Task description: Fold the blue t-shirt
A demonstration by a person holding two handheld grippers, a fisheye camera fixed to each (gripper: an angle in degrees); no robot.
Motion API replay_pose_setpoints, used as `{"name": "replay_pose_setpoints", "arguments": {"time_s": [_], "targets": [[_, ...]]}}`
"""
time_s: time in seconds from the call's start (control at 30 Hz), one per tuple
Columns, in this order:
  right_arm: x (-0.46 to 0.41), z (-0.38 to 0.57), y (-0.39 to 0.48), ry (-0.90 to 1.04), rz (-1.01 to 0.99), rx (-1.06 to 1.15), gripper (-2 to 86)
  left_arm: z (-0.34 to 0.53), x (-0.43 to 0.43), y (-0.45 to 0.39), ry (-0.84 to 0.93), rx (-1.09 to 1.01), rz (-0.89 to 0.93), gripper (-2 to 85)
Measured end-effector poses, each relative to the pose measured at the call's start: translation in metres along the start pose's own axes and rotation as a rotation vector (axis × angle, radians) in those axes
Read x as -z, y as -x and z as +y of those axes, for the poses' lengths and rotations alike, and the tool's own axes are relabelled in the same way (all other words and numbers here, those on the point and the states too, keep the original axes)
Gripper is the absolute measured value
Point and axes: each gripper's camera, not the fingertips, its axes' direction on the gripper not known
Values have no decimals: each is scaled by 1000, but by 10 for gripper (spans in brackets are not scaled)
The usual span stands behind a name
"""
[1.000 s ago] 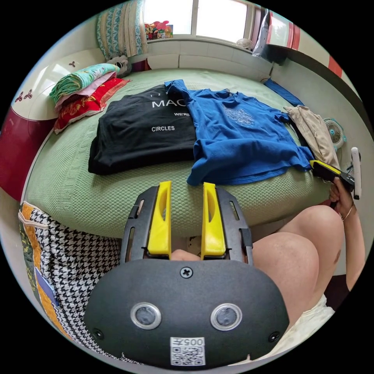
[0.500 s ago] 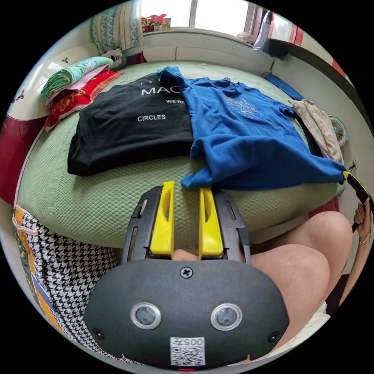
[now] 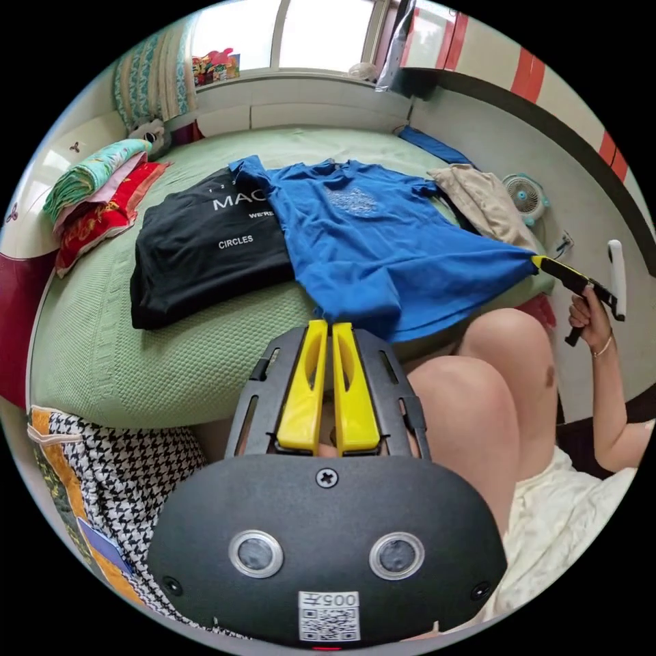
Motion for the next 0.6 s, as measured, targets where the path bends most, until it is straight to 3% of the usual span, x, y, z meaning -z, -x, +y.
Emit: {"name": "replay_pose_setpoints", "arguments": {"time_s": [0.4,0.6], "targets": [[52,-21,4,-59,-65,47,-14,6,97,-1,-86,-10,-25,2],[77,-14,10,-31,-102,92,-15,45,138,-13,-34,-38,-71,2]]}}
